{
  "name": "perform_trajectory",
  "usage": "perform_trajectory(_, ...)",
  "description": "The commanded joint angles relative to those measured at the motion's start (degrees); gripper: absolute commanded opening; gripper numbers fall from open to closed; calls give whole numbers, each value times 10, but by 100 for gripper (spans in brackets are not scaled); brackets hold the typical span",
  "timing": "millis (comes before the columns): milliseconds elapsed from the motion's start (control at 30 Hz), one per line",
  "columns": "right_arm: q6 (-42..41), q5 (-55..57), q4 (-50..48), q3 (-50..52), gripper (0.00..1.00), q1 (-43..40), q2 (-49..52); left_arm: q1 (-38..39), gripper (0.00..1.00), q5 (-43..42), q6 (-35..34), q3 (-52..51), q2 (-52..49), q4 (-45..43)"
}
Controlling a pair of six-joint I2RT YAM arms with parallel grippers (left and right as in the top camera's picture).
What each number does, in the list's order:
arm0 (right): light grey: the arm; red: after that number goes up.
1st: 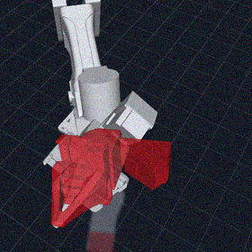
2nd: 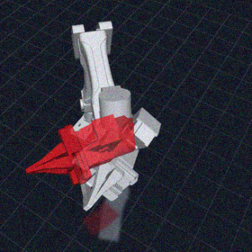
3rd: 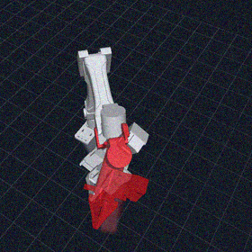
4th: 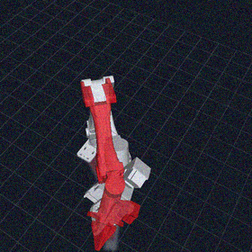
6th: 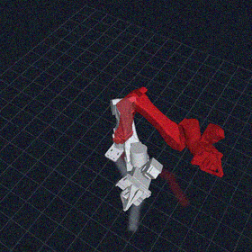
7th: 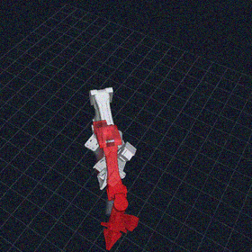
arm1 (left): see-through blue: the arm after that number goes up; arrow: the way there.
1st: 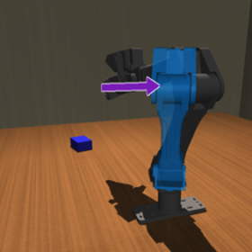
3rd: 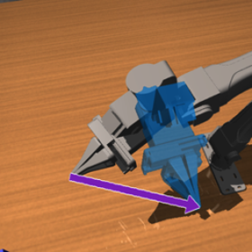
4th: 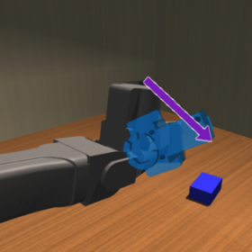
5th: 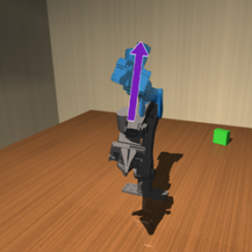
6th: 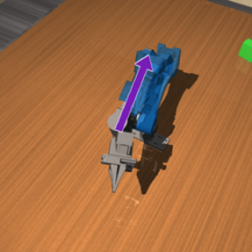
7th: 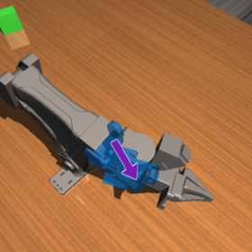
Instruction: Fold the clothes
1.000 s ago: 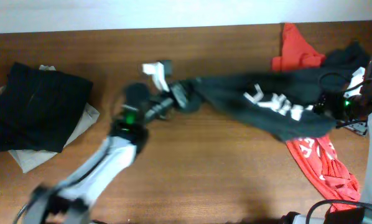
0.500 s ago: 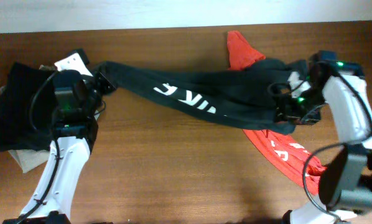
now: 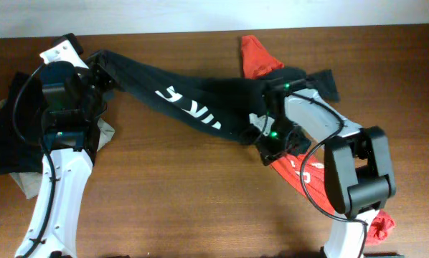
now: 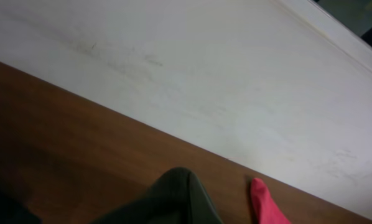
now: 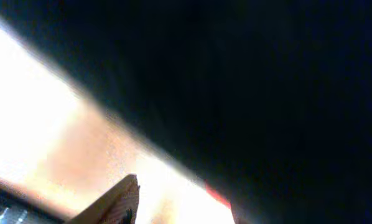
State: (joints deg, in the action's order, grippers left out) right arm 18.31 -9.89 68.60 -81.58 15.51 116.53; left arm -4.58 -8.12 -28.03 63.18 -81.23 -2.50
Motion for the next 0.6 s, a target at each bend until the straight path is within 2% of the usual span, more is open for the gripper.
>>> perform_trajectory(0, -46, 59, -80, 41, 51, -2, 2, -5, 0, 11, 12, 10, 1, 4)
perform_trajectory(67, -58, 85, -124, 64, 51, -11, 2, -5, 0, 11, 12, 10, 1, 9)
perform_trajectory(133, -138, 182, -178, 76, 50, -42, 2, -5, 0, 11, 22, 10, 1, 12)
perform_trajectory(167, -196, 248, -196, 76, 50, -71, 2, -5, 0, 12, 36, 10, 1, 13)
perform_trajectory(267, -275, 334, -207, 76, 51, -159, 2, -6, 0, 48, 44, 10, 1, 37)
perform_trajectory(300, -301, 353, -208, 76, 56, -212, 2, -8, 0, 57, 49, 10, 1, 44)
perform_trajectory(400, -373, 349, -209, 67, 56, -372, 2, -9, 0, 60, 59, 10, 1, 50)
perform_trajectory(500, -373, 293, -203, 45, 57, -477, 2, -9, 0, 60, 59, 10, -1, 61)
perform_trajectory(567, -388, 243, -177, 11, 62, -524, 1, -9, 0, 60, 59, 9, -4, 70)
